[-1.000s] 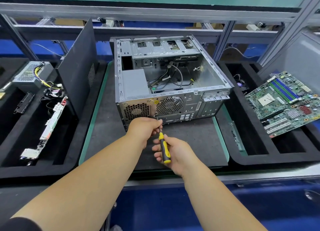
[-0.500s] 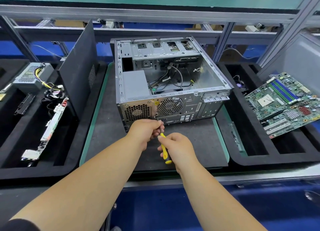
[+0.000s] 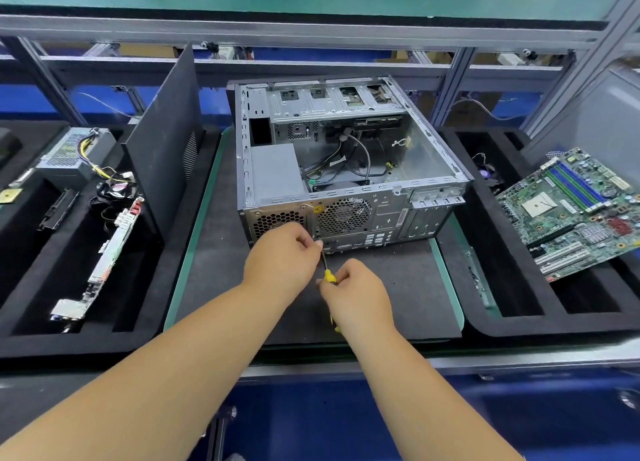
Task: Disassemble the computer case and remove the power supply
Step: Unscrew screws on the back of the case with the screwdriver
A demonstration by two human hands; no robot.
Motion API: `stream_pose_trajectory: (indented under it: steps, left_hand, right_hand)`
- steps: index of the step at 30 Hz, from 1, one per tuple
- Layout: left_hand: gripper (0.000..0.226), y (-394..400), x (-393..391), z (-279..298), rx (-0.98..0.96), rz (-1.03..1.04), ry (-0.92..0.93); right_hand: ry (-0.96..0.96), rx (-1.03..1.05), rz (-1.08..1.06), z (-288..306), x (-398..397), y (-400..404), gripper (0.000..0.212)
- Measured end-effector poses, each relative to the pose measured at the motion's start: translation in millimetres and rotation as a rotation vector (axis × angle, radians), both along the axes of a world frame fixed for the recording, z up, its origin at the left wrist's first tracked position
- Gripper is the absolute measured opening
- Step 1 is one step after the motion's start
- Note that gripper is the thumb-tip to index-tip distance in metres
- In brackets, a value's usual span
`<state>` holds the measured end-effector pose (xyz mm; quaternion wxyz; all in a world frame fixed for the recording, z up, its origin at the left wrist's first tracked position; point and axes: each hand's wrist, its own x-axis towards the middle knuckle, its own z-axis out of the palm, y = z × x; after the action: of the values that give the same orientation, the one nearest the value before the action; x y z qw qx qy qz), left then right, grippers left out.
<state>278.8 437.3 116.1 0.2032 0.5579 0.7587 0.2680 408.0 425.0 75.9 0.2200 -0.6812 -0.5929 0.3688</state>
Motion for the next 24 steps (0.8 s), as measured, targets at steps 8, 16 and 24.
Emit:
stream_pose_trajectory:
  steps: [8, 16, 24]
  left_hand:
    - [0.011, 23, -21, 63, 0.468, -0.354, 0.254]
    - [0.056, 67, -23, 52, 0.026, -0.546, 0.555]
    - [0.030, 68, -24, 47, 0.092, -0.555, 0.510]
  right_hand:
    - [0.677, -0.542, -0.153, 3, 3, 7, 0.023]
    - [1.143, -0.816, -0.197, 9, 9, 5, 0.031]
    - [1.101, -0.697, -0.195, 5, 7, -3, 0.029]
